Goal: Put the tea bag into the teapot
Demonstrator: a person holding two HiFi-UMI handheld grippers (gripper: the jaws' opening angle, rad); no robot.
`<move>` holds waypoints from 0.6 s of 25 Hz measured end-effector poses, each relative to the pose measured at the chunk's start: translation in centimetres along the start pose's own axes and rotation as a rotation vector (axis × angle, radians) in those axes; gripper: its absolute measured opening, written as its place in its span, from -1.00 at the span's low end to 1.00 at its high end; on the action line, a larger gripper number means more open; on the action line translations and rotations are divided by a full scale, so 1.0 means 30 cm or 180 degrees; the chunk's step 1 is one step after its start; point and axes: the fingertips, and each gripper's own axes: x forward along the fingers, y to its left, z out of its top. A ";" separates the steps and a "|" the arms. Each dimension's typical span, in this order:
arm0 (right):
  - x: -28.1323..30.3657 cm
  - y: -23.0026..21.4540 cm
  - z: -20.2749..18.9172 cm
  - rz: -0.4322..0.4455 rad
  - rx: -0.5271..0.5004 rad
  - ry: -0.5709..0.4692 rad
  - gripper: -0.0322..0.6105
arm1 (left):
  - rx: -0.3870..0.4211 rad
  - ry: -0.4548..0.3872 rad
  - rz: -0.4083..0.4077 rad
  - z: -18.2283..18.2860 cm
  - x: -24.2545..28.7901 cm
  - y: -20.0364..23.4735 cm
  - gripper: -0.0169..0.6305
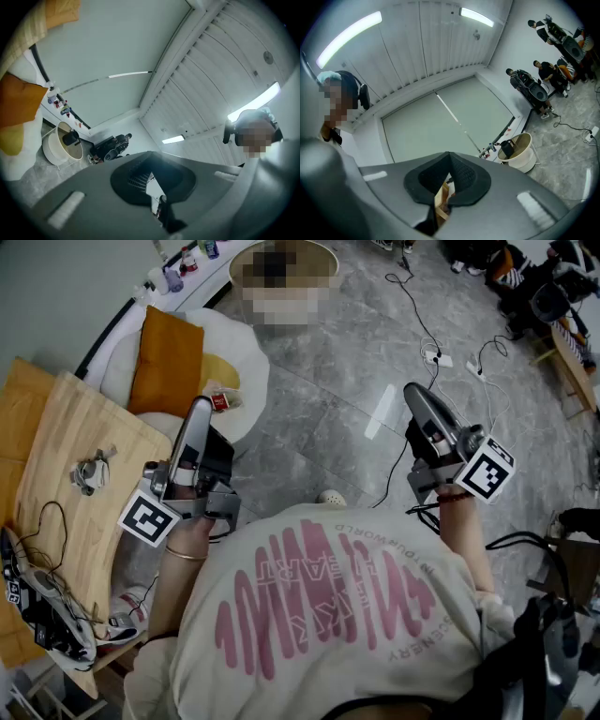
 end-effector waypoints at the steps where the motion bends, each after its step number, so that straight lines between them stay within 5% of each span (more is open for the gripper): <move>1: 0.003 0.004 -0.005 -0.0003 0.0006 -0.0003 -0.88 | -0.0008 -0.0008 -0.0006 0.005 -0.007 0.000 -0.91; 15: 0.103 0.122 -0.121 -0.0025 -0.0012 -0.0021 -0.88 | -0.0042 -0.0006 -0.0012 0.142 -0.149 0.027 -0.91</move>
